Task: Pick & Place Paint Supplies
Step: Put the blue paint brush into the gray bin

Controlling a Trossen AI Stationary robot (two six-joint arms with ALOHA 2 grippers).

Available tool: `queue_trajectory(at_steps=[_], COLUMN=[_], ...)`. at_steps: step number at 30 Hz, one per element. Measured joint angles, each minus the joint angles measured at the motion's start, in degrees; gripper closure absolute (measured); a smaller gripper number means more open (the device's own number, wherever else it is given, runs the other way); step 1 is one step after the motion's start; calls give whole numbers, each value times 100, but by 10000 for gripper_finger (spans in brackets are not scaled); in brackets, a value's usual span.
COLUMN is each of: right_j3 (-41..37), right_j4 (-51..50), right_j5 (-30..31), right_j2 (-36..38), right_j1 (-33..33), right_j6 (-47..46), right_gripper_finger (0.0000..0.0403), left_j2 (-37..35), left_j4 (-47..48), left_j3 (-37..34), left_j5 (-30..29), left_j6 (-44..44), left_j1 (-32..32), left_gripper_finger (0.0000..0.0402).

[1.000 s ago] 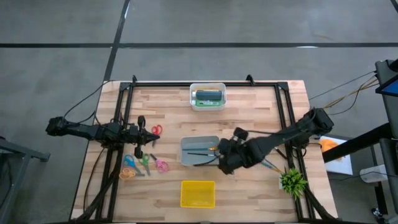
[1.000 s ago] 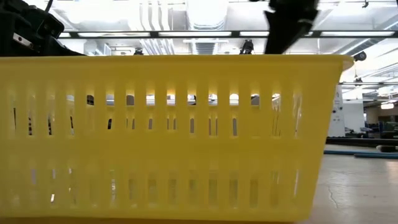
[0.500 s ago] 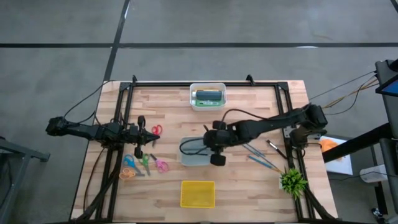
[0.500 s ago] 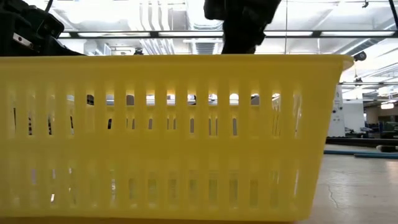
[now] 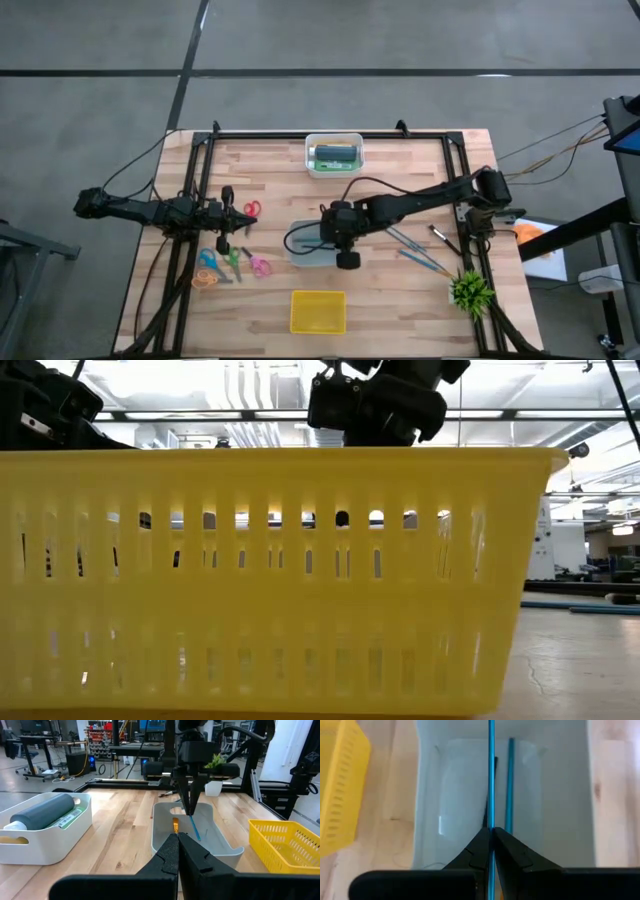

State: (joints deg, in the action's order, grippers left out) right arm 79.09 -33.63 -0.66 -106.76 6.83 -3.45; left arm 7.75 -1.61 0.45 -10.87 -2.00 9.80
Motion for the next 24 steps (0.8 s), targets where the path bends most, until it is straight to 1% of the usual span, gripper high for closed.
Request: queue_trajectory(at_steps=[8, 17, 20, 24], right_j3=[-59, -81, -79, -46], right_j4=[532, 684, 788, 934], right_j5=[-391, -435, -601, -820], right_j2=[-16, -600, -785, -837], right_j1=[-13, -69, -119, -197], right_j6=[81, 58, 49, -39], right_gripper_finger=[385, 385, 385, 385], left_j2=[-2, -2, 0, 0], left_j4=[-2, 0, -2, -2], left_j3=[-2, 0, 0, -1], left_j5=[0, 0, 0, 0], left_j6=[2, 0, 2, 2], left_j1=[0, 0, 0, 0], left_gripper_finger=[401, 401, 401, 401])
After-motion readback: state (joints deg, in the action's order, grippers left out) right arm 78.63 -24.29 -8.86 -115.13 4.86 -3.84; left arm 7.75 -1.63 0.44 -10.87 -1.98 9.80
